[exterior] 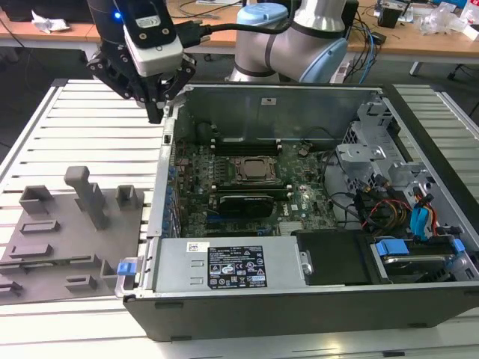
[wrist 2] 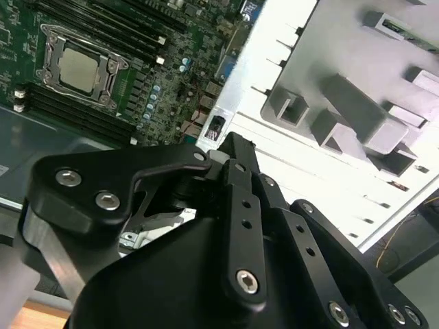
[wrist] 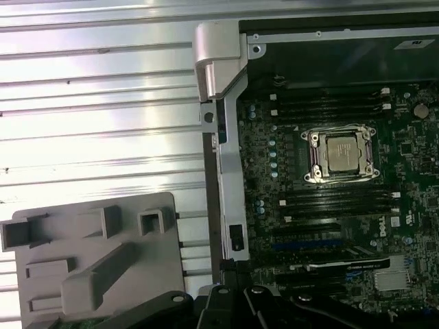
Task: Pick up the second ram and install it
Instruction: 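Reach for the second ram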
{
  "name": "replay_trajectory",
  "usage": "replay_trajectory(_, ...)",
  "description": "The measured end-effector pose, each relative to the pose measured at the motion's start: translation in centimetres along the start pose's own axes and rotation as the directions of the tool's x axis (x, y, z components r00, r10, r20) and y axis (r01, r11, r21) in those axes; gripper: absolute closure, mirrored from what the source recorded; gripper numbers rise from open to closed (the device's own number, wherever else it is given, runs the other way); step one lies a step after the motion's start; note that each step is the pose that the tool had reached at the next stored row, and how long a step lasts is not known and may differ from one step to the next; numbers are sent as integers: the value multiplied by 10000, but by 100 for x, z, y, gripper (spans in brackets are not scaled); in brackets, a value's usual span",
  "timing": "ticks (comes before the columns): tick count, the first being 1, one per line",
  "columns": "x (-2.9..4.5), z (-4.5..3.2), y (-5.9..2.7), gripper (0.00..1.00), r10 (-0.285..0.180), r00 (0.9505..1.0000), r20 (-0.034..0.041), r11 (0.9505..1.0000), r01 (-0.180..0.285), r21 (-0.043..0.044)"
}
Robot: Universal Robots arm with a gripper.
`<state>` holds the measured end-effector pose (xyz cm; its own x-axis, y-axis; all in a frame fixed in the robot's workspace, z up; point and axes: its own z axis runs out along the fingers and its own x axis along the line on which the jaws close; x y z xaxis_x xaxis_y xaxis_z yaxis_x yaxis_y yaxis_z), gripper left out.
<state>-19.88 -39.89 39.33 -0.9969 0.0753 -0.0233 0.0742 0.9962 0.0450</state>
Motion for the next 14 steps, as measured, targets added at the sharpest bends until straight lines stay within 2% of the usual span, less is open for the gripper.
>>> replay_trajectory(4,54,-1,-4,89,0,10000,0,10000,0,-1)
replay_trajectory(14,246,-6,-18,89,0,10000,0,10000,0,0)
